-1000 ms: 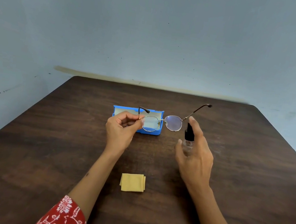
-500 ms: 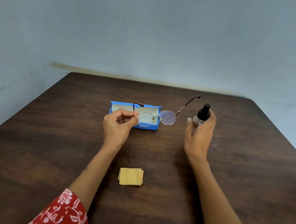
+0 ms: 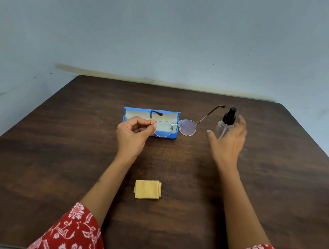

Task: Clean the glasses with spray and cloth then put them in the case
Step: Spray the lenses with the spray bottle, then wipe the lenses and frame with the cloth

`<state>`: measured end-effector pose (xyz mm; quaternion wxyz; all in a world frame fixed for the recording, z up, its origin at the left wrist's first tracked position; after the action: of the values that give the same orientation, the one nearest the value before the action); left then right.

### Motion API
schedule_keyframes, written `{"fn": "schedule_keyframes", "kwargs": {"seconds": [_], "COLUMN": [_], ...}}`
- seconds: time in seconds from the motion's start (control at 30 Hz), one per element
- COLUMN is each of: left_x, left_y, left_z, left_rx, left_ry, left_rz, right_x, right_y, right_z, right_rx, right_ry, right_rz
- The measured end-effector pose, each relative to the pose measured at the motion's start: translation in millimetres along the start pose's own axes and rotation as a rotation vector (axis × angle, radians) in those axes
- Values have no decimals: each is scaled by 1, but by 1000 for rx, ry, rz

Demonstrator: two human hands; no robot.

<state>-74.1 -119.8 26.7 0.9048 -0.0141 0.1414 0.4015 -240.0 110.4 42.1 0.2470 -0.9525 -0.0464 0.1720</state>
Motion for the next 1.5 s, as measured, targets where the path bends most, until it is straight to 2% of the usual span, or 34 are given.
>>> {"fn": "schedule_keyframes", "kwargs": {"seconds": [0.07, 0.13, 0.17, 0.23, 0.37, 0.43, 0.57, 0.67, 0.77, 0.87, 0.97, 1.03, 1.1, 1.13, 1.2, 1.27, 1.33, 1.4, 1.5], "left_x": [0, 0, -1, -1, -2, -2, -1, 0, 0, 0, 1, 1, 0, 1, 5, 9, 13, 14, 13], "left_y": [0, -1, -1, -2, -2, -2, -3, -2, -1, -2, -4, -5, -5, -5, -3, -1, 0, 0, -1], "left_z": [1, 0, 0, -2, -3, -2, -2, -2, -3, -8, -13, -14, -15, -14, -15, -17, -20, -21, -21], "left_rx": [-3, -10, -14, -12, -14, -10, -22, -19, -25, 4, -1, -30, -61, -81, -108, -102, -80, -50, -45], "left_ry": [3, 0, -2, -8, -7, -1, -9, -10, -12, -19, -27, -29, -26, -22, -18, -23, -29, -36, -31], "left_rz": [-1, 5, 8, 10, 7, 6, 12, 5, 2, -5, -18, -40, -59, -68, -79, -83, -89, -85, -79], "right_x": [17, 44, 56, 75, 111, 126, 138, 139, 138, 129, 121, 111, 96, 88, 77, 79, 92, 104, 115], "right_y": [-19, -36, -38, -23, 41, 63, 82, 88, 92, 88, 82, 77, 70, 65, 46, 32, 36, 45, 61], "right_z": [1, -5, -10, -23, -41, -47, -47, -44, -48, -50, -43, -37, -33, -33, -43, -67, -87, -97, -101], "right_rx": [-21, -98, -129, -148, 37, 143, 321, 304, 257, 72, -282, -385, -450, -465, -416, -232, -5, 202, 378], "right_ry": [109, 137, 126, 98, 93, 63, 51, 107, 61, 49, 212, 266, 259, 220, 23, -277, -543, -718, -812], "right_rz": [125, 255, 262, 105, -489, -682, -830, -900, -966, -926, -927, -885, -747, -629, -341, -124, -48, -10, -17]}}
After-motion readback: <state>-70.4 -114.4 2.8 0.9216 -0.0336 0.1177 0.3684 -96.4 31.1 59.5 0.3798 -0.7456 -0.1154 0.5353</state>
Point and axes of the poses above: each hand's wrist, its own x-axis away from the middle knuckle, its own y-axis out of the palm, z = x × y, the point moved 9 cm from there along -x, towards the middle knuckle, and after that the axes turned 6 degrees about -z, right-handed, at the moved point
